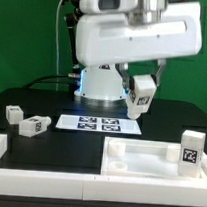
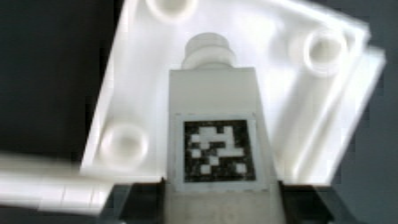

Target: Assemble square table

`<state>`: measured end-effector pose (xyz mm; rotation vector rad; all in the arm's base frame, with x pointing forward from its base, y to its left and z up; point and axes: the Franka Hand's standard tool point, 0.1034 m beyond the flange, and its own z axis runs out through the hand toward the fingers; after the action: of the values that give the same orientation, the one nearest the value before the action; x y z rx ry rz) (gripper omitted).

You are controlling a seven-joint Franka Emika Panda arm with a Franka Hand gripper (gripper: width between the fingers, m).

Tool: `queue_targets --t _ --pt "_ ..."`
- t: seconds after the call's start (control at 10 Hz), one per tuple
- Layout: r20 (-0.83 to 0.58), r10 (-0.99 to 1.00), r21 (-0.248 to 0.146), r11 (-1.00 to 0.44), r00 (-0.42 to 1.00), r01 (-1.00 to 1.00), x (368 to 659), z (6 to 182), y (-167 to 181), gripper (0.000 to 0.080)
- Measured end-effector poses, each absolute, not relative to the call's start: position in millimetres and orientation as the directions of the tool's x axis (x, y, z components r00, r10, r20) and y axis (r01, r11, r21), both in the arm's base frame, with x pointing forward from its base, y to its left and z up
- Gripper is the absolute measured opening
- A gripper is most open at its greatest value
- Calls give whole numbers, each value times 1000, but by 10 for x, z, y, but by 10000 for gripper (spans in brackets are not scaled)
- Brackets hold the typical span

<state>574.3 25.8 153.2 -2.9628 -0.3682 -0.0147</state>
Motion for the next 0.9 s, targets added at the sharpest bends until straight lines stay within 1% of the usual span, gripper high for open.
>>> queue_targets --t 0.1,0.2,0.3,0.4,0.6,0.7,0.8,0.9 --pt "136 177 -165 -966 975 199 5888 1665 226 291" --pt "198 161 -136 -972 967 190 5920 1718 167 291" --pt "278 164 -84 -977 946 194 5984 1770 74 291" --pt "342 161 -46 -981 926 188 5983 1744 -2 291" --pt "443 191 57 -981 876 185 5944 1705 -194 291" --pt "437 215 94 -977 873 194 5806 1545 -282 291" --pt "428 214 95 -977 878 192 5772 1490 -405 291" --pt "429 192 82 -981 883 174 5782 1488 -495 291"
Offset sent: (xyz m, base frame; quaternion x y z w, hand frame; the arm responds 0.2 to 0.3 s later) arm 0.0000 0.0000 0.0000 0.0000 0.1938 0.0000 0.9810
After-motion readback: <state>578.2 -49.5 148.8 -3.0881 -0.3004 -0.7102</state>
